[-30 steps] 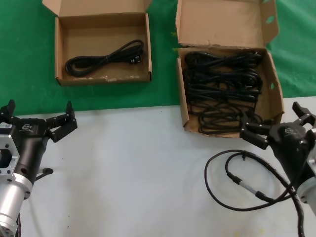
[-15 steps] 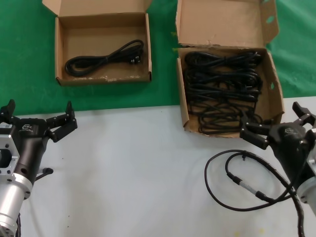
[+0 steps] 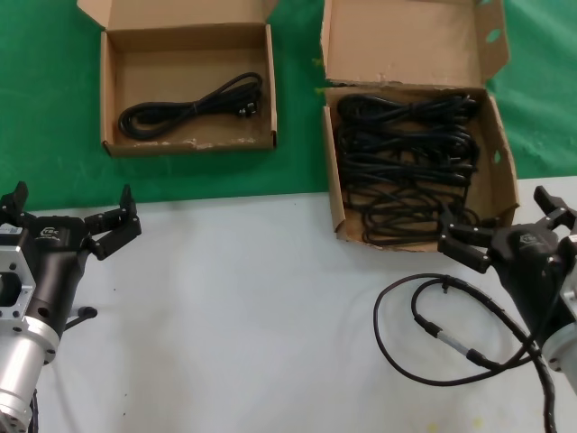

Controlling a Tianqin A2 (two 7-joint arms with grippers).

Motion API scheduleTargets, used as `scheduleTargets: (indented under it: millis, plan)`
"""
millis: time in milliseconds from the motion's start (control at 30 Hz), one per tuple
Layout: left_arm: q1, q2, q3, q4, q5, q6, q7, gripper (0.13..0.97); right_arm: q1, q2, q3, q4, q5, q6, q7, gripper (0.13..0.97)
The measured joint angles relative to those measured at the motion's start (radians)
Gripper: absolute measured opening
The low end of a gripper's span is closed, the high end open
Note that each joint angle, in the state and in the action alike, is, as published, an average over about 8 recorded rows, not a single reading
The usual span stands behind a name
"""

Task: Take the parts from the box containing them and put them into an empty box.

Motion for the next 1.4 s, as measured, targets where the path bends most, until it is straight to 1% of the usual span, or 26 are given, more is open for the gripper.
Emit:
scheduleTargets:
  millis: [1400]
  plan:
    - [0.0, 0.0, 0.0, 0.0, 0.0, 0.0, 0.0, 0.966, 0.0, 0.0, 0.0, 0.0, 0.0, 0.0, 0.0, 0.966]
